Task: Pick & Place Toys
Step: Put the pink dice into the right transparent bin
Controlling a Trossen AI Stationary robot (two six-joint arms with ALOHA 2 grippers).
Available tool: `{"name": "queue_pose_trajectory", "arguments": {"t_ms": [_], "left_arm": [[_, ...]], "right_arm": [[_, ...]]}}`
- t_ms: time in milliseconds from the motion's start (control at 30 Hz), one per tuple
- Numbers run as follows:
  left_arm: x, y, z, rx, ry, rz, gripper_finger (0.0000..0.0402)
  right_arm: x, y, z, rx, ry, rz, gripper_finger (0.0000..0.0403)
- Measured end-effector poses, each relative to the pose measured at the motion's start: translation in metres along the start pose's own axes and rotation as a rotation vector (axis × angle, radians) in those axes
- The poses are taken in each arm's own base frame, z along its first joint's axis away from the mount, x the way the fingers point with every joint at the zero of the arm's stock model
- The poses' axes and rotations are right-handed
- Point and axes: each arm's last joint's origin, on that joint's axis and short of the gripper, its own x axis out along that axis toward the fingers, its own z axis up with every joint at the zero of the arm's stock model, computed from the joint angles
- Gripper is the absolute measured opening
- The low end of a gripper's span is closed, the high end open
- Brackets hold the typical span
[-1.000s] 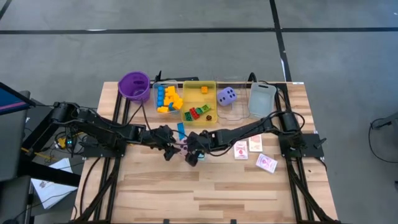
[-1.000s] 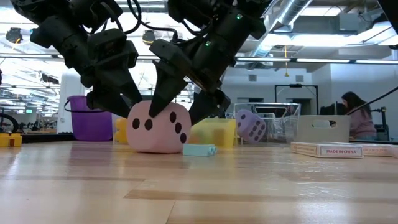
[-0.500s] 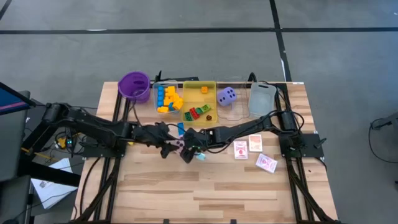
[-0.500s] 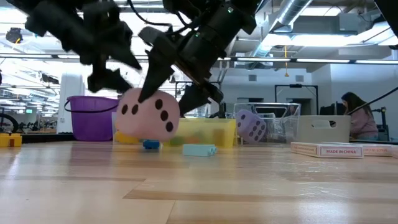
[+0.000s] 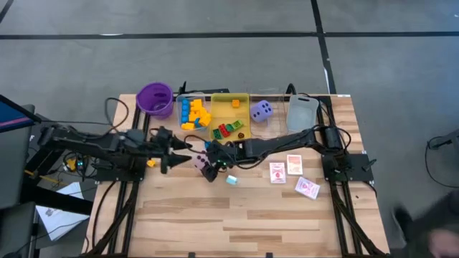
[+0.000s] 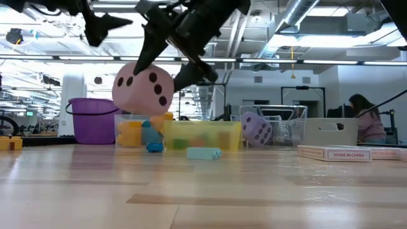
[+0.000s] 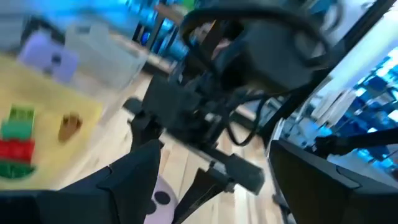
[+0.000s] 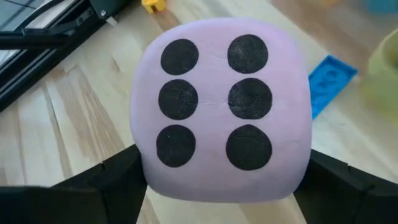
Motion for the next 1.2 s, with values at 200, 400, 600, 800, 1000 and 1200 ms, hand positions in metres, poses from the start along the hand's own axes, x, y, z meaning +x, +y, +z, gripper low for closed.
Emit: {"name": "queue_pose_trajectory", "arguments": {"t_ms": [200, 400, 600, 800, 1000, 1200], "left_arm": [[-0.019, -0.002, 0.010, 0.019, -0.087, -0.033, 0.0296], [-0.021, 0.001, 0.006, 0.026, -0.048, -0.005, 0.0296], [-0.013, 0.006, -0.004, 0.045, 0.050, 0.053, 0.0296], [-0.001, 0.007, -0.011, 0.064, 0.107, 0.086, 0.0296], [0.012, 0.009, -0.017, 0.074, 0.151, 0.111, 0.0296], [0.022, 0.011, -0.024, 0.083, 0.194, 0.135, 0.0296]], "right_arm": [[-0.019, -0.006, 0.027, 0.016, -0.009, -0.092, 0.0323], [-0.045, -0.015, 0.056, 0.036, -0.020, -0.203, 0.0323], [-0.079, -0.028, 0.080, 0.053, -0.025, -0.361, 0.0323], [-0.113, -0.049, 0.089, 0.115, 0.025, -0.572, 0.0323], [-0.124, -0.068, 0.084, 0.188, 0.121, -0.701, 0.0323], [-0.123, -0.078, 0.087, 0.222, 0.133, -0.715, 0.0323]]}}
